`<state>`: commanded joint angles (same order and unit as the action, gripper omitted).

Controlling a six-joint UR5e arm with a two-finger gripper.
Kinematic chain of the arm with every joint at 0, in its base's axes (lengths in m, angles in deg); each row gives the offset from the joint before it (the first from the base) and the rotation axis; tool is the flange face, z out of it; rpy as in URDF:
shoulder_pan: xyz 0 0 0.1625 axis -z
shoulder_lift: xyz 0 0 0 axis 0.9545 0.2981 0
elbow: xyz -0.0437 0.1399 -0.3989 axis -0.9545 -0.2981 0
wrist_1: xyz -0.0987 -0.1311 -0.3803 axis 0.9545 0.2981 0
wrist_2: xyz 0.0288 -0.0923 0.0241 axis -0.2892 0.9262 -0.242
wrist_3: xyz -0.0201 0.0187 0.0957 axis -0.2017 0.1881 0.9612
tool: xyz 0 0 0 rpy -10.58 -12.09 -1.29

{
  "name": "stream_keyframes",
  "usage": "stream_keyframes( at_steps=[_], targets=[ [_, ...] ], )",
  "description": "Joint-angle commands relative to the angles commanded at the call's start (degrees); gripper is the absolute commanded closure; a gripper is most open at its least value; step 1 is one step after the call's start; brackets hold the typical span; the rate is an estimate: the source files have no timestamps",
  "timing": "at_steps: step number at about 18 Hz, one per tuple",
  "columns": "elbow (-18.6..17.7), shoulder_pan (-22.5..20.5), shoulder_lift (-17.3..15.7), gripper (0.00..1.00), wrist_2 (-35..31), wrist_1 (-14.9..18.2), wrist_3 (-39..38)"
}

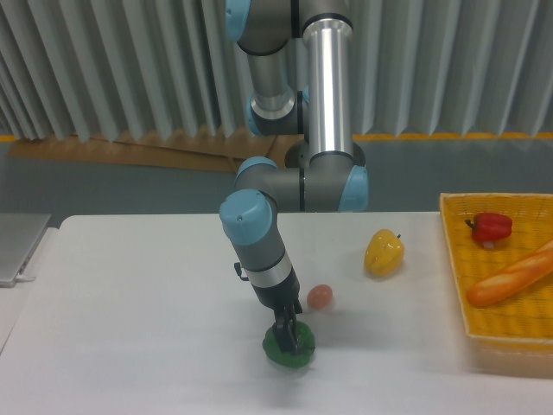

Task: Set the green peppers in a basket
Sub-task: 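Close the gripper on the green pepper's stem and secure it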

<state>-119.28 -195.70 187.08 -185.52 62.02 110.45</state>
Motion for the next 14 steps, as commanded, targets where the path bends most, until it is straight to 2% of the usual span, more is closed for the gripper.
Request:
stream_keyframes(
  at_steps=[14],
  targets=[
    [0.4,0.1,1.4,0.00,-0.2,0.0,-2.2]
  ],
)
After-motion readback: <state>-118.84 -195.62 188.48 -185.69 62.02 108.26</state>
